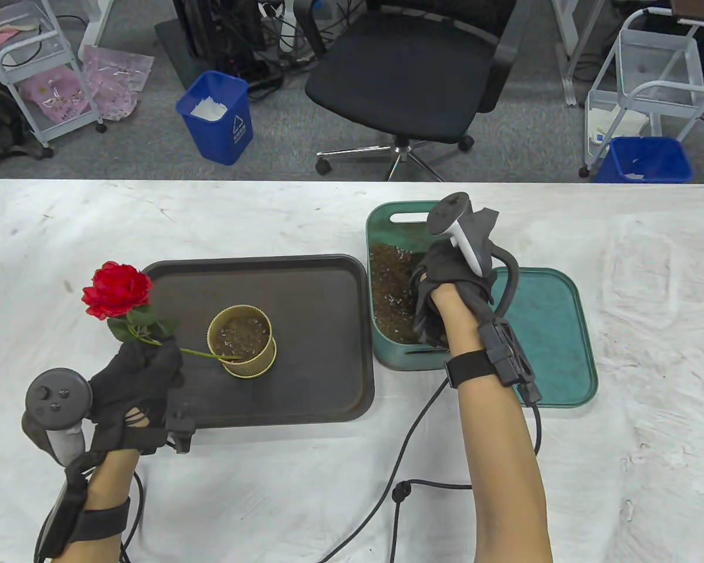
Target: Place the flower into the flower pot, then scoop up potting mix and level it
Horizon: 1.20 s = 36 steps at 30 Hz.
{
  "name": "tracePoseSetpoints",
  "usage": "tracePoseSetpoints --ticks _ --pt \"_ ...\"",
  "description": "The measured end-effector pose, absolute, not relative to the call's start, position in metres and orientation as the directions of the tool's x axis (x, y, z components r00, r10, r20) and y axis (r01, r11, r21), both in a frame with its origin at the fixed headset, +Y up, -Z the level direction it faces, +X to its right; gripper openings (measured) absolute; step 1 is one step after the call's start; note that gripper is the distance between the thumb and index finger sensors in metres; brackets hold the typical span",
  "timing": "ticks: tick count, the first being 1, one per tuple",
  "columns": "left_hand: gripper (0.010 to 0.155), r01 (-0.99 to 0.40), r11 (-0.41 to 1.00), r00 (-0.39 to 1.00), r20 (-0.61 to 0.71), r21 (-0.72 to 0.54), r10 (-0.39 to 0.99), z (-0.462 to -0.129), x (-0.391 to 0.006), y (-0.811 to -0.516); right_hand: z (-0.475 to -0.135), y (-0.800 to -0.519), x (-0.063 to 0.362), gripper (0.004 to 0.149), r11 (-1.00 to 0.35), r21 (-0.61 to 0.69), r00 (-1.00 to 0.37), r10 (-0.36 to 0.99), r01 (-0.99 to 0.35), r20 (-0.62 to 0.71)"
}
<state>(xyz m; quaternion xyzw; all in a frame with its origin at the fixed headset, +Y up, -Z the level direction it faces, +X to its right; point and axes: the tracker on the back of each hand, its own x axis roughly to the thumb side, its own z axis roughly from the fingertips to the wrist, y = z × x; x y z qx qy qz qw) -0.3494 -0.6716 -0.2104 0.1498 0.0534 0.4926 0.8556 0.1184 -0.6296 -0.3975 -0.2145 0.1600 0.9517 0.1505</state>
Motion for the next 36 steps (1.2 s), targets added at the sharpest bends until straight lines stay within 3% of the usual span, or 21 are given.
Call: tracePoseSetpoints --ticks 6,20,36 --pt "0.045 -0.826 0.471 0.510 0.053 0.310 0.859 -0.211 -0.350 -0.672 -0.409 -0.643 0.116 0.053 -0.870 0.285 -0.851 0.240 -0.402 -0.467" --pt "0.045 -0.824 0.472 0.511 0.050 0.312 0.858 -0.211 -0.351 -0.672 -0.412 -0.661 0.123 0.056 -0.577 0.383 -0.681 0.488 -0.721 -0.546" --pt "0.045 -0.825 0.475 0.514 0.057 0.308 0.856 -0.211 -0.351 -0.673 -0.374 -0.652 0.148 0.055 -0.347 0.265 -0.435 0.650 -0.900 -0.624"
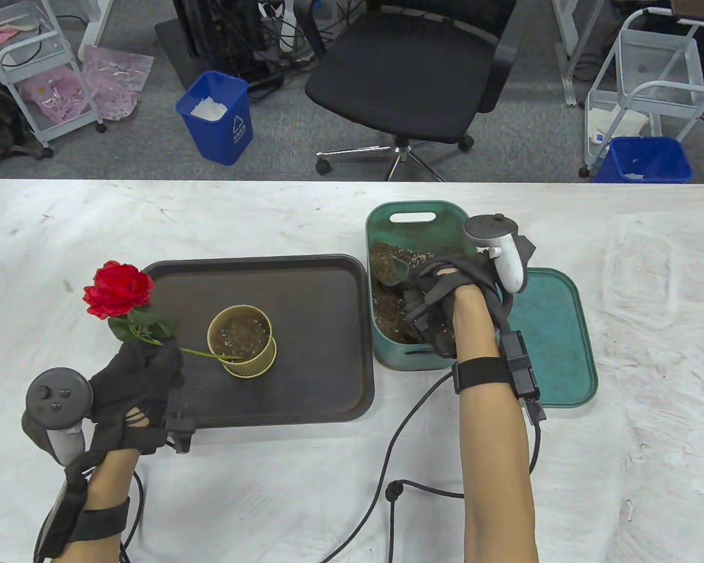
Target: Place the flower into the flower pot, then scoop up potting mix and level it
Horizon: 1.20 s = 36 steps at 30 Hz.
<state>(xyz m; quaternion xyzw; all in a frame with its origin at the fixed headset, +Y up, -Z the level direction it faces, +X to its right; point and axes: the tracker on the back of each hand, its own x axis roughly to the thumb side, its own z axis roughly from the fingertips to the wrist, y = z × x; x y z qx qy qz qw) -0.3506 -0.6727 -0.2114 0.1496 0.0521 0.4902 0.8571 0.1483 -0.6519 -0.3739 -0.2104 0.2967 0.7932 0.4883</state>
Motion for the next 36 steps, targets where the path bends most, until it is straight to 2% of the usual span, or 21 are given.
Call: tracePoseSetpoints --ticks 9,18,23,27,36 --pt "0.045 -0.823 0.479 0.520 0.063 0.306 0.852 -0.212 -0.351 -0.673 -0.346 -0.635 0.167 0.055 -0.249 0.134 -0.278 0.739 -0.959 -0.614" --pt "0.045 -0.827 0.476 0.516 0.069 0.300 0.854 -0.212 -0.350 -0.673 -0.324 -0.609 0.161 0.054 -0.233 0.134 -0.268 0.799 -0.963 -0.538" --pt "0.045 -0.826 0.476 0.517 0.071 0.300 0.853 -0.212 -0.350 -0.674 -0.315 -0.600 0.138 0.054 -0.204 0.200 -0.278 0.829 -0.958 -0.486" --pt "0.045 -0.827 0.476 0.517 0.071 0.300 0.853 -0.212 -0.349 -0.674 -0.308 -0.600 0.104 0.054 -0.182 0.306 -0.308 0.845 -0.934 -0.437" --pt "0.045 -0.825 0.479 0.522 0.077 0.300 0.850 -0.212 -0.349 -0.673 -0.300 -0.626 0.012 0.054 -0.172 0.533 -0.412 0.832 -0.829 -0.371"
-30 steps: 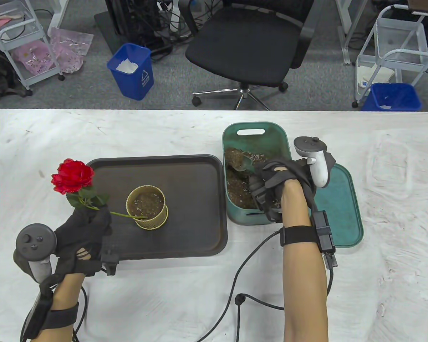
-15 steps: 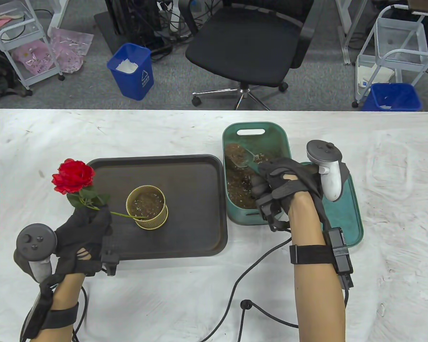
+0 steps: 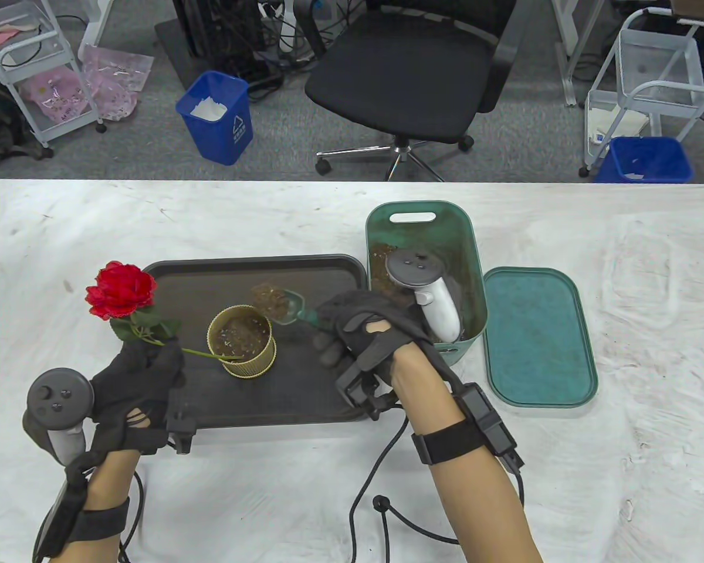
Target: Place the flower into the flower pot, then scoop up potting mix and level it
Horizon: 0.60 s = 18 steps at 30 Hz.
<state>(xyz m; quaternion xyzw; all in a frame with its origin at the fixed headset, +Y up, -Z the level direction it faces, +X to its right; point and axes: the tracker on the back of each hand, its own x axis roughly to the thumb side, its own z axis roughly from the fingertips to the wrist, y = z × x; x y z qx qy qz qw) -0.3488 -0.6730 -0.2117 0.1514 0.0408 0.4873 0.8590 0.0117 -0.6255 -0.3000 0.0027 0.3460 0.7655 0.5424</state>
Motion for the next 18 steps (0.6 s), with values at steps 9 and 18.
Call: tracePoseSetpoints --ticks 9,18 --pt "0.045 -0.815 0.495 0.542 0.093 0.303 0.835 -0.211 -0.347 -0.672 -0.303 -0.654 -0.031 0.054 -0.303 0.570 -0.557 0.756 -0.763 -0.343" --pt "0.045 -0.810 0.503 0.552 0.102 0.303 0.828 -0.210 -0.346 -0.672 -0.305 -0.623 -0.061 0.050 -0.685 0.457 -0.805 0.580 -0.567 -0.127"
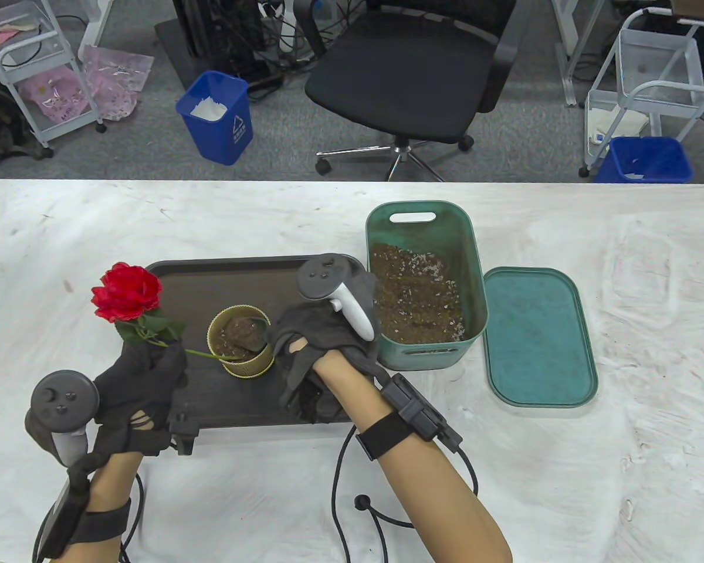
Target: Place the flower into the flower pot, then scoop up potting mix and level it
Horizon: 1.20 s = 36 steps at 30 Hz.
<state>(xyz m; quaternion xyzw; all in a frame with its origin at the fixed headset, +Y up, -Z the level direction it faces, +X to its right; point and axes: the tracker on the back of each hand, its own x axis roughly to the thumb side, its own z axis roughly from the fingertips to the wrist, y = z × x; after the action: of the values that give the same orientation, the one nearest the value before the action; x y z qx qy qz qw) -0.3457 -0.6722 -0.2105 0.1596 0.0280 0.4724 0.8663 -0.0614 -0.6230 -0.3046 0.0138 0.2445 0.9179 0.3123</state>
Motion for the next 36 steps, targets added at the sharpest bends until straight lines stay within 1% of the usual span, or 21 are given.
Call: tracePoseSetpoints --ticks 3,4,5,9,12,14,19,26,31,34,35,36 --pt "0.045 -0.810 0.501 0.550 0.101 0.303 0.829 -0.210 -0.346 -0.673 -0.299 -0.612 -0.081 0.048 -0.817 0.384 -0.888 0.460 -0.431 -0.017" --pt "0.045 -0.810 0.501 0.550 0.100 0.304 0.829 -0.210 -0.345 -0.672 -0.297 -0.610 -0.084 0.048 -0.838 0.369 -0.901 0.435 -0.402 0.005" --pt "0.045 -0.810 0.501 0.550 0.100 0.304 0.829 -0.210 -0.345 -0.672 -0.294 -0.607 -0.091 0.048 -0.876 0.339 -0.923 0.381 -0.343 0.050" --pt "0.045 -0.810 0.502 0.551 0.100 0.304 0.828 -0.210 -0.345 -0.672 -0.282 -0.597 -0.109 0.048 -0.950 0.243 -0.957 0.240 -0.196 0.163" --pt "0.045 -0.810 0.501 0.550 0.098 0.304 0.830 -0.210 -0.345 -0.672 -0.274 -0.592 -0.115 0.048 -0.981 0.175 -0.972 0.116 -0.081 0.205" --pt "0.045 -0.811 0.500 0.549 0.097 0.304 0.830 -0.210 -0.345 -0.672 -0.271 -0.589 -0.116 0.049 -0.987 0.153 -0.973 0.079 -0.047 0.215" --pt "0.045 -0.812 0.499 0.547 0.099 0.301 0.831 -0.210 -0.344 -0.672 -0.266 -0.575 -0.107 0.049 -0.985 0.154 -0.972 0.115 -0.084 0.206" --pt "0.045 -0.812 0.498 0.546 0.093 0.304 0.833 -0.210 -0.345 -0.671 -0.267 -0.546 -0.070 0.049 -0.980 0.119 -0.974 0.179 -0.163 0.140" --pt "0.045 -0.812 0.498 0.546 0.092 0.304 0.833 -0.210 -0.345 -0.670 -0.268 -0.519 -0.023 0.049 -0.964 0.047 -0.963 0.264 -0.262 0.051" --pt "0.045 -0.814 0.496 0.543 0.091 0.303 0.835 -0.210 -0.346 -0.670 -0.273 -0.504 0.017 0.049 -0.950 -0.018 -0.949 0.314 -0.313 -0.038" --pt "0.045 -0.812 0.497 0.544 0.090 0.304 0.834 -0.209 -0.346 -0.670 -0.277 -0.499 0.037 0.050 -0.940 -0.046 -0.936 0.341 -0.338 -0.084" --pt "0.045 -0.812 0.498 0.545 0.089 0.305 0.834 -0.209 -0.346 -0.670 -0.278 -0.498 0.043 0.050 -0.936 -0.056 -0.931 0.352 -0.348 -0.099"
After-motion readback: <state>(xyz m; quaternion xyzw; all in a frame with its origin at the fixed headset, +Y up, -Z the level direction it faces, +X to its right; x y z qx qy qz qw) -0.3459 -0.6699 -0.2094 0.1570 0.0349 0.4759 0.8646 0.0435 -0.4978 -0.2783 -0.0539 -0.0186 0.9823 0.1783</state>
